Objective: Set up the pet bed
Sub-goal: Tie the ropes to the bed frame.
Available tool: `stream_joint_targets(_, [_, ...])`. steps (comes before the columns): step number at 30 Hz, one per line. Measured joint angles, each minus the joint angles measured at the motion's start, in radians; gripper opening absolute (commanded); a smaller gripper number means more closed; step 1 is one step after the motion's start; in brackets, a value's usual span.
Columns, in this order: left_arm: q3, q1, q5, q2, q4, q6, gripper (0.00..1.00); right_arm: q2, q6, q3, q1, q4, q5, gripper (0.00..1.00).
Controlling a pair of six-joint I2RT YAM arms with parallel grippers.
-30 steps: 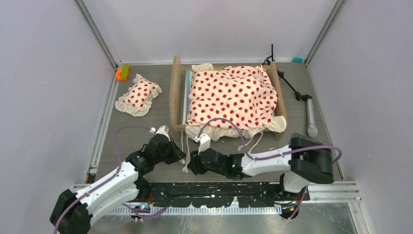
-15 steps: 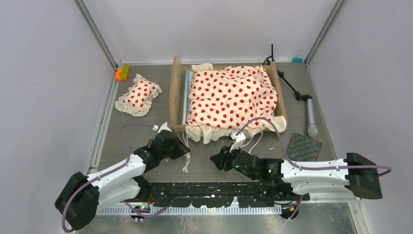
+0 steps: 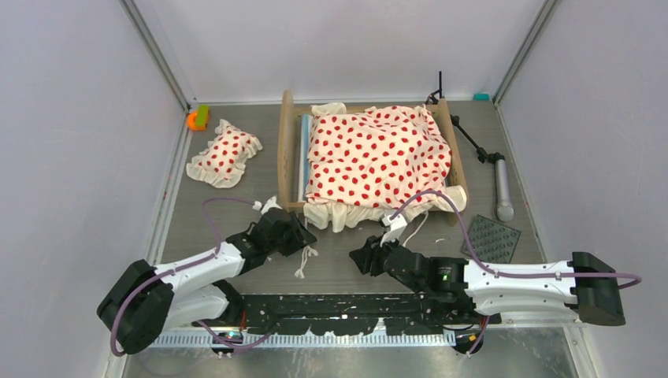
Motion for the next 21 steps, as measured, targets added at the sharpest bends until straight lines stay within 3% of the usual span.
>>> stream_joint_targets(6, [0.000,-0.006,0.007,-0.119,-0.044,0.024,0.50,0.038,-0.029,0.013,0.000,-0.029,-0.009,0.43])
stream_joint_targets(13, [0.047,-0.013,-0.008,-0.334,-0.212,0.098,0.53,0.142,-0.190,0.087,0.000,-0.034,-0.068,0.42])
stream_joint_targets(21, [0.067,-0.013,-0.078,-0.506,-0.431,0.158,0.53,0.328,-0.288,0.230,-0.010,-0.002,-0.098,0.56])
